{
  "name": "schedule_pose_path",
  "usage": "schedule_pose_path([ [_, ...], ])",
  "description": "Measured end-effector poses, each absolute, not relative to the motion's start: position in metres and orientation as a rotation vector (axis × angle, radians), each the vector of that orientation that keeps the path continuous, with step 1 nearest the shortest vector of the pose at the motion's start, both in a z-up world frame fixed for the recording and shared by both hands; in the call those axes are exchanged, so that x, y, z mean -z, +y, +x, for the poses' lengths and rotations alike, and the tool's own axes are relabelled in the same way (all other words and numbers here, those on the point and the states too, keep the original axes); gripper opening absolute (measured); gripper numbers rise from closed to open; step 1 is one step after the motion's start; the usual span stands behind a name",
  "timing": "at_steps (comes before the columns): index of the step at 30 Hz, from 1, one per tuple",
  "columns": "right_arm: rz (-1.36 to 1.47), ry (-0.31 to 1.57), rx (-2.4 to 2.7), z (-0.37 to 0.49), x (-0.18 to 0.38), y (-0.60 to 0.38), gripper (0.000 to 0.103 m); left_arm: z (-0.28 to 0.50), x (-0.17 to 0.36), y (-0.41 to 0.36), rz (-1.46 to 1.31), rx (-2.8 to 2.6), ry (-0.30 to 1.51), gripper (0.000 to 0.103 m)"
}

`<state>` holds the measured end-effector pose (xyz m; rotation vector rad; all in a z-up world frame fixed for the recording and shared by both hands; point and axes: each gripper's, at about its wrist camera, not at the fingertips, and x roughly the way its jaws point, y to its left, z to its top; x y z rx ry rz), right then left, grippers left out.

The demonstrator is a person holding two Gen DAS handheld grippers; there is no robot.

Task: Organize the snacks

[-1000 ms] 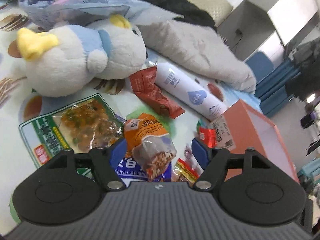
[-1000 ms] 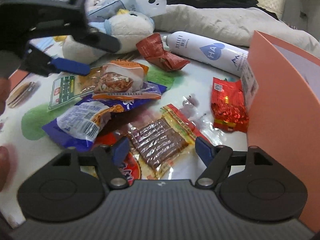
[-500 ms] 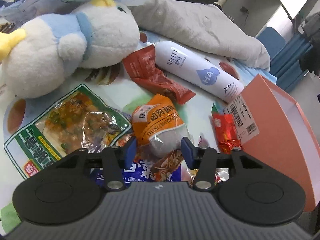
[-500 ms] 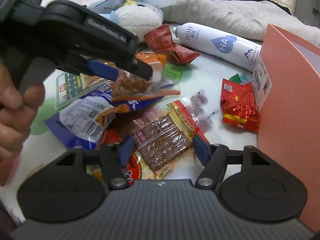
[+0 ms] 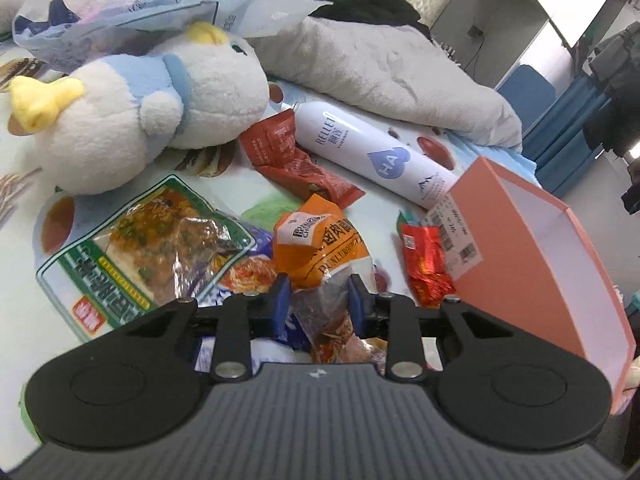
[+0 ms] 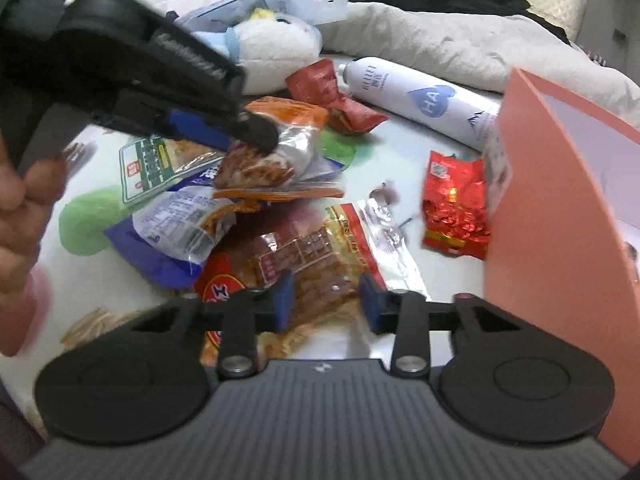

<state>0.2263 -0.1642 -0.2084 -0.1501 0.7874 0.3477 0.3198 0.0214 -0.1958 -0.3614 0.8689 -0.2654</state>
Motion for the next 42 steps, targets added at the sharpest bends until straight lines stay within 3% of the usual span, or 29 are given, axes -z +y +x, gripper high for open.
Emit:
schedule_pose_path([
  [1,-0.151,0.799,-0.351,0.225,0.209,-0.165,0.009,0.315,0.194,0.021,-0.362,0.267,0.866,0.034],
  [2,-0.148,0.812,-0.36,0.224,0.21,-0.167,0.013,0.309,0.191,0.021,-0.361,0.269,0.863,0.034],
  [15,0.008,0.786,-0.342,0.181,0.213,-0.195,0.015,0.214,0.181,0.042,-0.359,0.214,0.856,0.034],
  [16,0.04,0.785,-0.311,0.177,0.215,-0.199,0.016,0.209,0.182,0.042,-0.358,0.219,0.858,0.034],
  [18,0.104,0.783,-0.246,0.171,0.217,-0.205,0.041,0.197,0.184,0.036,-0.32,0.223,0.863,0.034],
  [20,0.146,0.761,-0.23,0.165,0.218,-0.207,0.047,0.191,0.189,0.029,-0.287,0.218,0.873,0.034],
  [42,0.715,0.825,-0.164,0.195,0.239,-0.205,0.054,0.195,0.225,0.033,-0.354,0.225,0.934,0.034],
])
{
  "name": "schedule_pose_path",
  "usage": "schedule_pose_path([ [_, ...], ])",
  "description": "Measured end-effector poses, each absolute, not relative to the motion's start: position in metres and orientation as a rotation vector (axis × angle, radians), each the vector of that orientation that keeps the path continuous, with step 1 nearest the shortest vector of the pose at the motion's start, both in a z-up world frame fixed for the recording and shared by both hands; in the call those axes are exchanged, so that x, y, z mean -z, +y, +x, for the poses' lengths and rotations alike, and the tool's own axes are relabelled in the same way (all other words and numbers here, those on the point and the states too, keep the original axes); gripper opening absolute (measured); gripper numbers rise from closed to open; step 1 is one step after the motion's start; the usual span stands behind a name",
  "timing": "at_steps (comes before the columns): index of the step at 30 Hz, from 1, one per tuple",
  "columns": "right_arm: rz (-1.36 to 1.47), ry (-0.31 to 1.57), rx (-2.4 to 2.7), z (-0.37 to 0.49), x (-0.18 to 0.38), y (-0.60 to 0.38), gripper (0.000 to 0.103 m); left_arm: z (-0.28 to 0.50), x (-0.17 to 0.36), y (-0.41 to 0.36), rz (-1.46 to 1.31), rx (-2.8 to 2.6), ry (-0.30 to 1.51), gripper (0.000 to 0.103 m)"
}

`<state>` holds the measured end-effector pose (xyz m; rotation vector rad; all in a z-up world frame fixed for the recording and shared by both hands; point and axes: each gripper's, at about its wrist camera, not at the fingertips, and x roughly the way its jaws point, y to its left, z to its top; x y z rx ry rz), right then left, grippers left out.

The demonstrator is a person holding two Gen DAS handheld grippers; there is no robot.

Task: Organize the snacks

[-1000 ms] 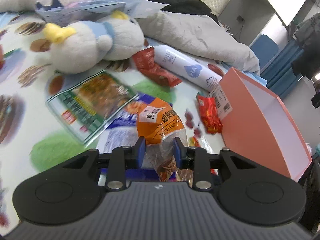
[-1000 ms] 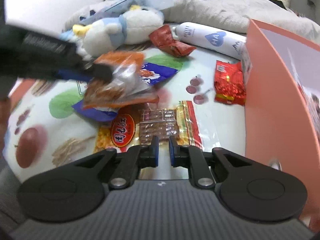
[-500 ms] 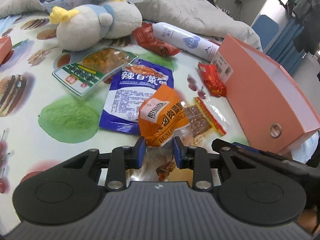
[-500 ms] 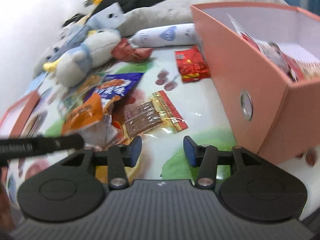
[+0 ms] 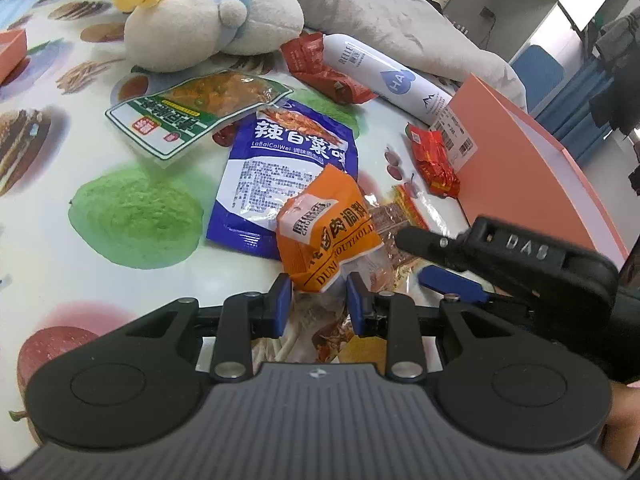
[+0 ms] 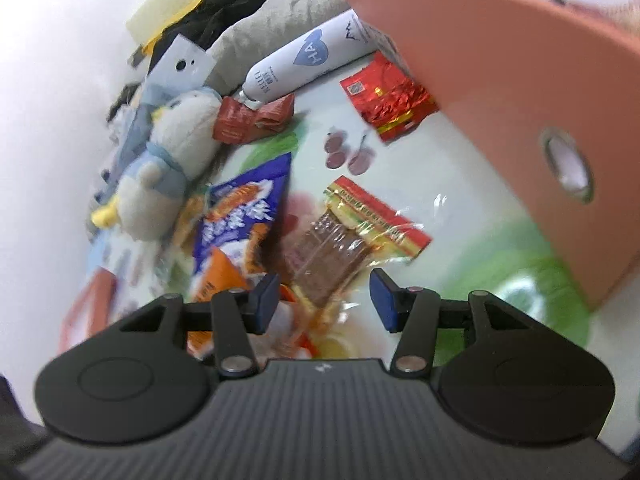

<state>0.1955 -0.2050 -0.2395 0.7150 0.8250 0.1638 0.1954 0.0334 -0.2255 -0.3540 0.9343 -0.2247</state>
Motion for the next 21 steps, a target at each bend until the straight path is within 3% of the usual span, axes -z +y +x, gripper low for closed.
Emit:
schedule_pose_path([
  [14,0.779,0.742,-0.249,0.206,0.24,-0.207,0.055,0.196,0.229,0.035,-0.383,0.231,0.932,0.034],
  [21,0.5,0.759,-0.042,0.216,0.23,-0.192,0.055,0.195,0.231,0.037,-0.397,0.232,0.927,0.034],
])
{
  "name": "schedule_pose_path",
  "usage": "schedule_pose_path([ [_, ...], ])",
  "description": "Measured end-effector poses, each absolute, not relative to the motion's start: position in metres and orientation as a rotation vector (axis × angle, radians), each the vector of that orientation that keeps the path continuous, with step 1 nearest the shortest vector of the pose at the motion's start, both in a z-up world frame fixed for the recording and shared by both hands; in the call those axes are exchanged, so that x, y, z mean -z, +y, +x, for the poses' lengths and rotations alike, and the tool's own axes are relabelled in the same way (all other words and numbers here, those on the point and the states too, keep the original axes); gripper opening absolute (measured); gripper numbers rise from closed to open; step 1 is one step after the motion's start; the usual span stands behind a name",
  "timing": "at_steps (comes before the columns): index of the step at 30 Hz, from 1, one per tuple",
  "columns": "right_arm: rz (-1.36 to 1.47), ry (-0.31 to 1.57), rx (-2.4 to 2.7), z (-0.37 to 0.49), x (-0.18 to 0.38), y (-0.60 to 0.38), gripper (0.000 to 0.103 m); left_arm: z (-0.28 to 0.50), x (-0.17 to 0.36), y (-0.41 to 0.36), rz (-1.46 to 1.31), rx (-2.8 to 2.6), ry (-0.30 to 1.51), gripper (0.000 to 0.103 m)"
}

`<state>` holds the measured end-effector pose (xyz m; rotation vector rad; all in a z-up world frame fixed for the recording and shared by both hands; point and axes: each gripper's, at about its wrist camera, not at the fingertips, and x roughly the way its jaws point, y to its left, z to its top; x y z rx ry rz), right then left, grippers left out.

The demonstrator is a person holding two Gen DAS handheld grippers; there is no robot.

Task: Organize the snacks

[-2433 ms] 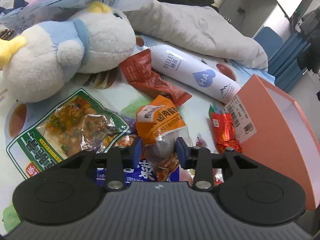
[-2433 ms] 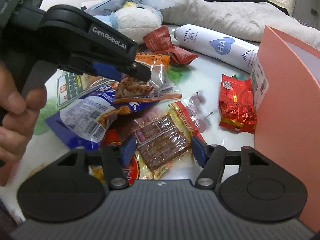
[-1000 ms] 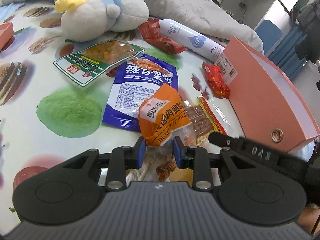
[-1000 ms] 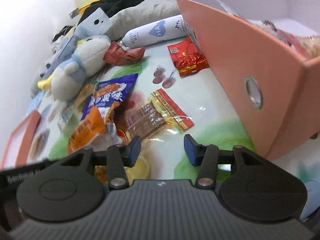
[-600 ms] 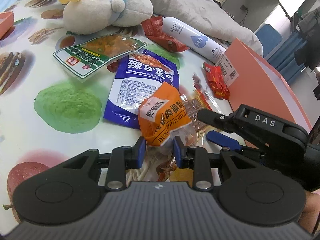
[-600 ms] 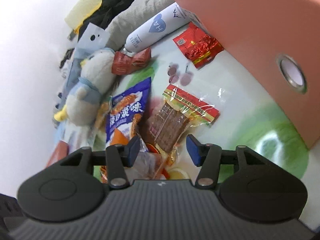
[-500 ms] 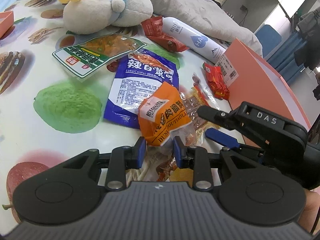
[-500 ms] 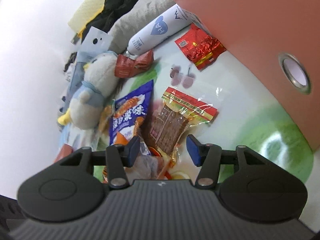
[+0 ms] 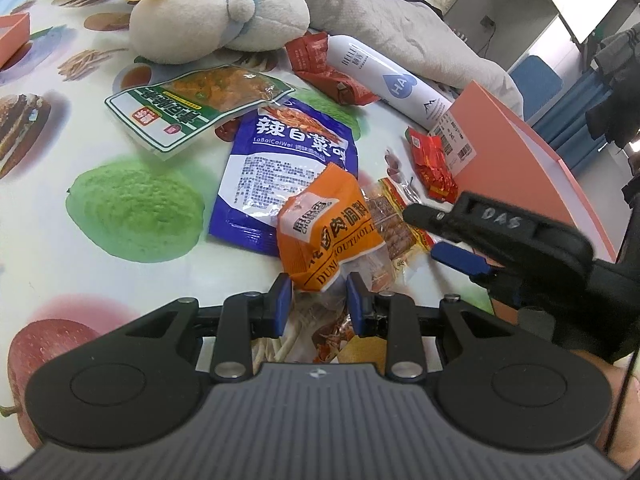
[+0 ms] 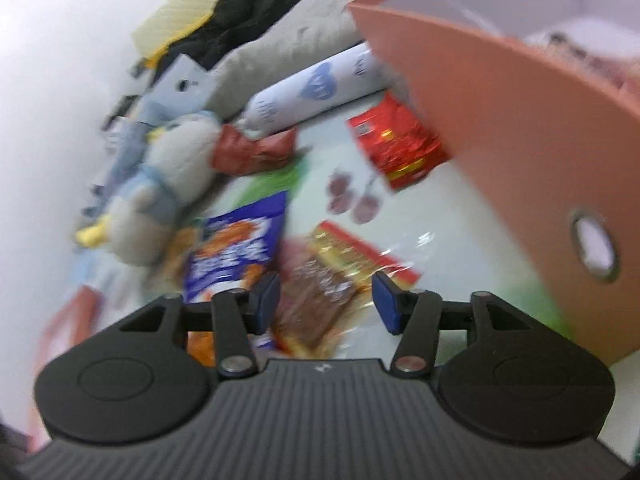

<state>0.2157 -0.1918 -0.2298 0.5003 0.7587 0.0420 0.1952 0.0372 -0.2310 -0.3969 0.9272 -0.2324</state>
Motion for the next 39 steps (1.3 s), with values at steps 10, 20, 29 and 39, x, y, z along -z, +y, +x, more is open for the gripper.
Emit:
schedule_pose_path([
  [10,0.171,0.766,0.011,0.222,0.236,-0.17,0.083,0.193,0.233,0.043,-0.418,0.244,0.92,0.034],
  [20,0.186,0.808,-0.133,0.224,0.234,-0.156,0.09,0.192,0.241,0.05,-0.471,0.255,0.919,0.034],
  [29,-0.015,0.843,-0.203,0.231,0.235,-0.14,0.076,0.186,0.242,0.054,-0.486,0.244,0.915,0.034],
  [39,-0.124,0.818,-0.287,0.225,0.225,-0.129,0.058,0.175,0.232,0.056,-0.476,0.22,0.91,0.032],
])
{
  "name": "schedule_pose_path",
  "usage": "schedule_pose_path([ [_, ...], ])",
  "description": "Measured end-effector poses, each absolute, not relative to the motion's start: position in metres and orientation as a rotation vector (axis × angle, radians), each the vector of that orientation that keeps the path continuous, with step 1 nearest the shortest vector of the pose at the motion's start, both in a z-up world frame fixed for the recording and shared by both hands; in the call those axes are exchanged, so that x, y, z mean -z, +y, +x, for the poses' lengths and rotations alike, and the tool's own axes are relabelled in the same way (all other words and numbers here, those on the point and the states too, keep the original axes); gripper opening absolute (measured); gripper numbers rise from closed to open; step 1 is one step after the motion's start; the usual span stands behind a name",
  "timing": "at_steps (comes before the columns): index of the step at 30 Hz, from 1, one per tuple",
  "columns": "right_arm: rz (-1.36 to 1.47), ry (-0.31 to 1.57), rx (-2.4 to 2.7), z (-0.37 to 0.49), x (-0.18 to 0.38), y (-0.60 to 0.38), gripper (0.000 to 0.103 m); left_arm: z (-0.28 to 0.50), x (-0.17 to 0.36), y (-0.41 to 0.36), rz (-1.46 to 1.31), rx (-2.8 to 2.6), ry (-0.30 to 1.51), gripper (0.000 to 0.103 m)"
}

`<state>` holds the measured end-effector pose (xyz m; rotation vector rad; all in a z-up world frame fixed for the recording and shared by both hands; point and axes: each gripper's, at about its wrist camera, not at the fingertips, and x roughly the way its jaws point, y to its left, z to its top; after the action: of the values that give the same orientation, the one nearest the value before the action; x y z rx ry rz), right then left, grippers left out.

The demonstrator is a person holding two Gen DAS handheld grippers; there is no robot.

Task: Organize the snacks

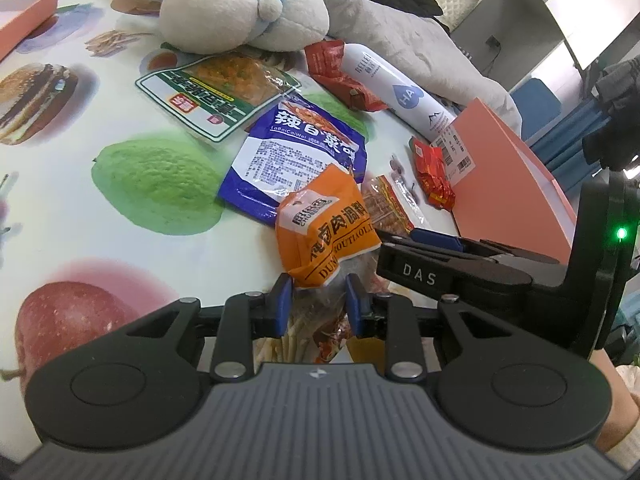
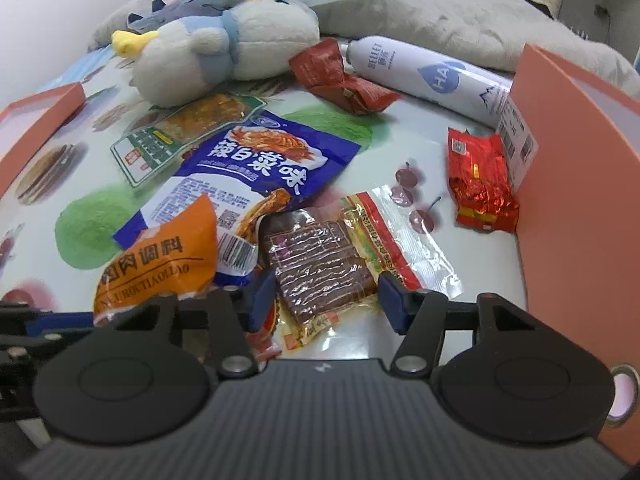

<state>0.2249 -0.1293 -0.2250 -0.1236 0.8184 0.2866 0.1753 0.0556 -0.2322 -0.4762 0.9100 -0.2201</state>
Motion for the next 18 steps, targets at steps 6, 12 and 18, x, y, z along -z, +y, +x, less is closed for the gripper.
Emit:
schedule_pose_path([
  [6,-0.135,0.82,-0.308,0.213,0.218,-0.135,0.058,0.164,0.218,0.058,-0.469,0.201,0.902,0.032],
  [12,-0.14,0.803,-0.311,0.202,0.201,-0.141,0.058,0.161,0.189,0.057,-0.434,0.186,0.869,0.031],
  [18,-0.119,0.769,-0.304,0.194,0.175,-0.153,0.058,0.165,0.155,0.05,-0.382,0.167,0.823,0.031],
])
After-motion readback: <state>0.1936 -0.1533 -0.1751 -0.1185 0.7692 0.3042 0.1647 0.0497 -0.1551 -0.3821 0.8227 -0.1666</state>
